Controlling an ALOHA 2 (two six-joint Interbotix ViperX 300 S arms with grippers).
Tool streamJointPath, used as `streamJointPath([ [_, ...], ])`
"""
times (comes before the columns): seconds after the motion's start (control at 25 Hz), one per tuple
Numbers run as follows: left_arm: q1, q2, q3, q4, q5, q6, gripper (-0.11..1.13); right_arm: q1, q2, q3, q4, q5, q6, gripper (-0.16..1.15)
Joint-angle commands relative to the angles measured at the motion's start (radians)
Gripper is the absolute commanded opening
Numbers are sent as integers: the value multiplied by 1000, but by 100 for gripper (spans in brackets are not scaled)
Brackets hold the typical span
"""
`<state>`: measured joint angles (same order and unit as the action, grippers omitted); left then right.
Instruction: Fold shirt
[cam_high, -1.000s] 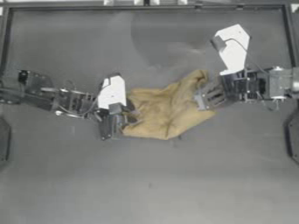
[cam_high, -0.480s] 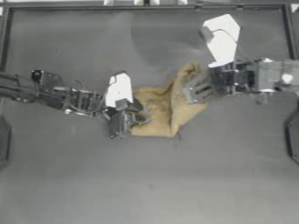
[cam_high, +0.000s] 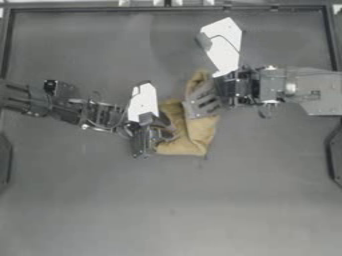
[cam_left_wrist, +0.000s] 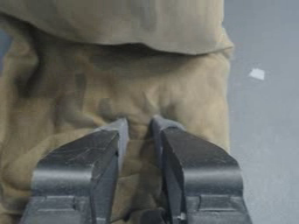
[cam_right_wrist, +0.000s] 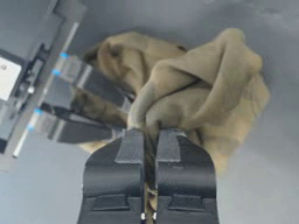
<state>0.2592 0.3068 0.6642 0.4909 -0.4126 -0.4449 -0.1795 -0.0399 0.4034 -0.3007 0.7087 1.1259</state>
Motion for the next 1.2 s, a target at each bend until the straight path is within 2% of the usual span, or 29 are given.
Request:
streamJointPath([
  [0.04, 0, -74, 0, -2, 3, 2, 68, 3, 5, -41, -2, -2, -5, 4],
  [0.4, 26, -215, 52, 2, 49, 6, 69, 12, 34, -43, 3, -5, -5, 4],
  [0.72, 37, -405, 129, 3, 161, 8, 69, 11, 48, -55, 15, 0, -6, 4],
  [0.92, 37, -495, 178, 0, 215, 8, 69, 18, 98, -110, 38, 21, -29, 4],
  [1.2, 37, -565, 241, -2, 221, 0, 69, 28, 179, -204, 57, 58, -46, 4],
])
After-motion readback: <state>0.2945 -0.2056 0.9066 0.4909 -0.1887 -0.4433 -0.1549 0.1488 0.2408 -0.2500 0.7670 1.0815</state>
